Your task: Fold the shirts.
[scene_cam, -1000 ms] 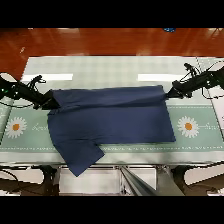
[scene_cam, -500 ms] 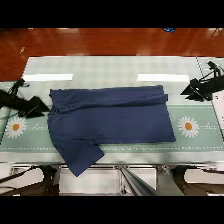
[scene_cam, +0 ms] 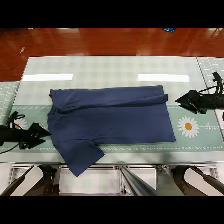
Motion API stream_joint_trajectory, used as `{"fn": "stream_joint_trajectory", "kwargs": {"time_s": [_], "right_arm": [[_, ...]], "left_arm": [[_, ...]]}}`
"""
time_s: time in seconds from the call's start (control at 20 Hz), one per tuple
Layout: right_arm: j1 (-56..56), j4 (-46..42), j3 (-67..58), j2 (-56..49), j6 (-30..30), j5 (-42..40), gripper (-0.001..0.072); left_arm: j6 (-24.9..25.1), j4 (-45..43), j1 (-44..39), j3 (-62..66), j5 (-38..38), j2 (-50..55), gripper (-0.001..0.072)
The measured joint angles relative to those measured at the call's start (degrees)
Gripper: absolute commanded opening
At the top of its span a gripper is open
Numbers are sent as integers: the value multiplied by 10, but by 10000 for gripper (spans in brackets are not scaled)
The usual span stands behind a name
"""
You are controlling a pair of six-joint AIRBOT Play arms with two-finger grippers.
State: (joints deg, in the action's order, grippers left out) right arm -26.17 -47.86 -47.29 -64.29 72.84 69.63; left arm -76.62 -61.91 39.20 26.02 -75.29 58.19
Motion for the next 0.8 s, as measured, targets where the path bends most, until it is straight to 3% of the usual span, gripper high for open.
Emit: {"fn": "stream_joint_trajectory", "kwargs": {"time_s": [0.5, 0.8], "right_arm": [[0, 26, 22, 17, -19, -10, 413], [0, 63, 23, 17, -21, -28, 413]], "left_arm": [[-15, 6, -15, -25, -37, 48, 508], [-16, 31, -114, -27, -35, 96, 508]]}}
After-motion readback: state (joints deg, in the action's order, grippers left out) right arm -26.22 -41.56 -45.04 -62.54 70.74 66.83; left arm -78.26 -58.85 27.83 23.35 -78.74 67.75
